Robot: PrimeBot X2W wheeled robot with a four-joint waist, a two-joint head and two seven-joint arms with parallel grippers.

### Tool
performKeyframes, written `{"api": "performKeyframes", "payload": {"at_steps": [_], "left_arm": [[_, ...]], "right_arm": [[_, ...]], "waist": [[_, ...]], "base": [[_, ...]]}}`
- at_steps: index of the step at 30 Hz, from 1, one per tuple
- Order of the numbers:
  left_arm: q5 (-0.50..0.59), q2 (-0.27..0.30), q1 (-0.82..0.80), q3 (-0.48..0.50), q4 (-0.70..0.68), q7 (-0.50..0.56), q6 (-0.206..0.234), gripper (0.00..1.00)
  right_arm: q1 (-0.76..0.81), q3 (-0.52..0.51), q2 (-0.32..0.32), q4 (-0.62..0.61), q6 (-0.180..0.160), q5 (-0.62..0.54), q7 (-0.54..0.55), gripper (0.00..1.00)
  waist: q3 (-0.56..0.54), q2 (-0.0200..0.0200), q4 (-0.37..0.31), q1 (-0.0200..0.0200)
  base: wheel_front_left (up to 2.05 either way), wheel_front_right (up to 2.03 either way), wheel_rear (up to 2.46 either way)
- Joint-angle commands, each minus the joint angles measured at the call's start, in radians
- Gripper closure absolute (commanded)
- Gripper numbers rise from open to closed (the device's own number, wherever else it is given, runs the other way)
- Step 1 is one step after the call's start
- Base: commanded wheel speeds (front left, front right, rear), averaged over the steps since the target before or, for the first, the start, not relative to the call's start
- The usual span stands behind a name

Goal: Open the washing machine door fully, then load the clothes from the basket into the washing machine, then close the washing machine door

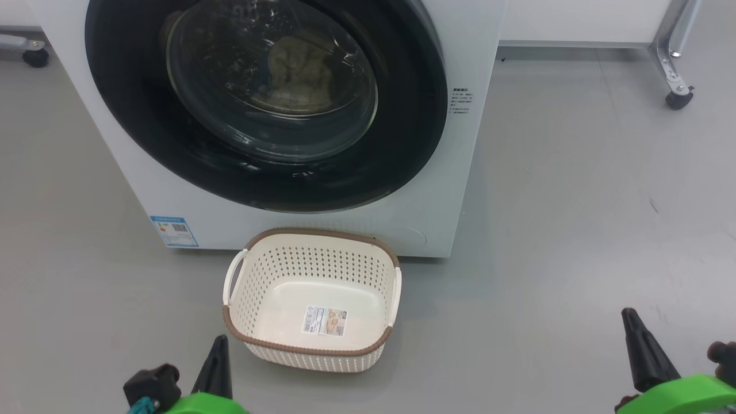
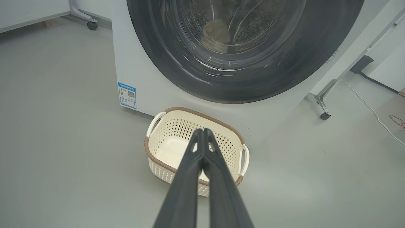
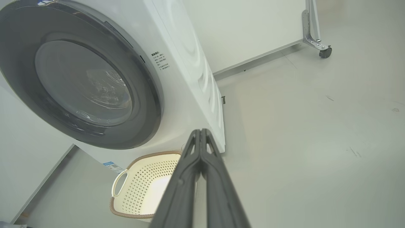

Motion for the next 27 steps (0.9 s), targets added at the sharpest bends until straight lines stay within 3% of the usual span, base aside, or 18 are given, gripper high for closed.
{"api": "performKeyframes", "payload": {"at_steps": [1,27], "left_arm": [[-0.024,0.003,-0.045,0.025,-0.034,0.005,-0.007,1.00],[-0.315,-0.011,-0.055,0.127,-0.040,0.078,-0.064,1.00]], "right_arm": [[-0.057,0.002,-0.011,-0.025,0.000,0.026,0.002,1.00],[-0.126,0.011,-0.016,0.037,-0.001,0.331,0.041,1.00]], "waist": [[0.000,-0.0001,0.000,0.0000],[0.003,-0.0001,-0.010,0.0000]], "base": [[0.00,0.00,0.00],[0.00,0.00,0.00]]}}
